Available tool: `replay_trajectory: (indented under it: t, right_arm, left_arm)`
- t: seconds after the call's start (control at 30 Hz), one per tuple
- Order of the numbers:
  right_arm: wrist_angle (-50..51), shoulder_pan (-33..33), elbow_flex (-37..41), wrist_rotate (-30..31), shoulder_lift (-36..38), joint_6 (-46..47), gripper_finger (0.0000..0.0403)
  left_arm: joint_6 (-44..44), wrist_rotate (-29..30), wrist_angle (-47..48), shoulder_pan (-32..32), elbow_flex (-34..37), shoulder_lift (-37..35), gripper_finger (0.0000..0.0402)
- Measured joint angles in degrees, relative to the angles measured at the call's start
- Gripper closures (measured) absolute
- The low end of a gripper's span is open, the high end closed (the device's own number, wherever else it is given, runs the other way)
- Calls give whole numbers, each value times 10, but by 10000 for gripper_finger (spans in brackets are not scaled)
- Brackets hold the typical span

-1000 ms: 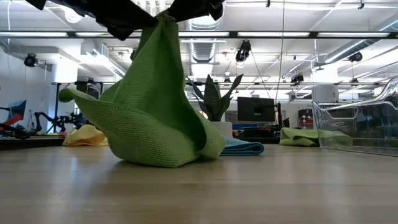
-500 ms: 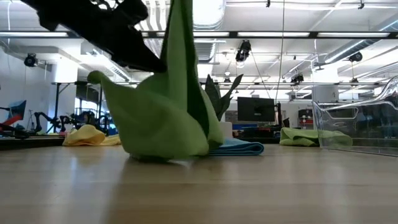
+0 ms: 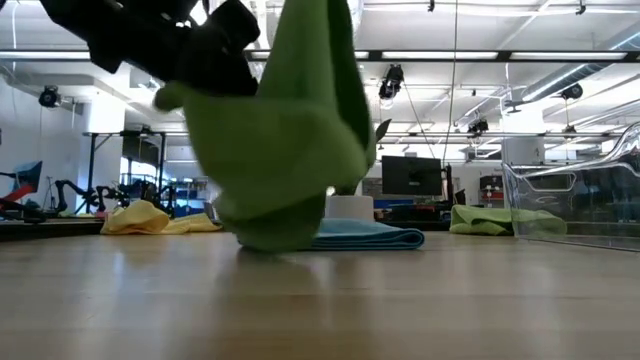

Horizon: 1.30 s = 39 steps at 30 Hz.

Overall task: Fold microfiber towels
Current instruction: Fold the green towel on the table

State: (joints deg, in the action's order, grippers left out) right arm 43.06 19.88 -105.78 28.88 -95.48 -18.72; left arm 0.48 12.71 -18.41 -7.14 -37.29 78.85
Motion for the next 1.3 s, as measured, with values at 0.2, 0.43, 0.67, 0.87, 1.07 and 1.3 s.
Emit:
replay_trajectory:
  t: [0.2,0.43,0.67,0.87,1.07,1.3]
  right_arm:
    - [-27,-16,-101,29,-5,-99,394]
    - [-7,-27,-148,-58,-13,-57,394]
    - [211,38,-107,-108,-13,110,394]
    - [317,85,19,-113,-14,302,394]
    - [315,90,115,-109,-14,372,394]
    - [315,90,138,-109,-13,382,394]
  left_arm:
    - [39,23,117,26,-39,-104,242]
    - [12,54,221,23,-45,-245,242]
    - [-54,47,126,-41,42,-220,242]
    - [-57,49,-113,-92,79,-47,242]
    - [-50,50,-126,-92,-2,132,242]
    - [-17,45,76,-93,-139,231,242]
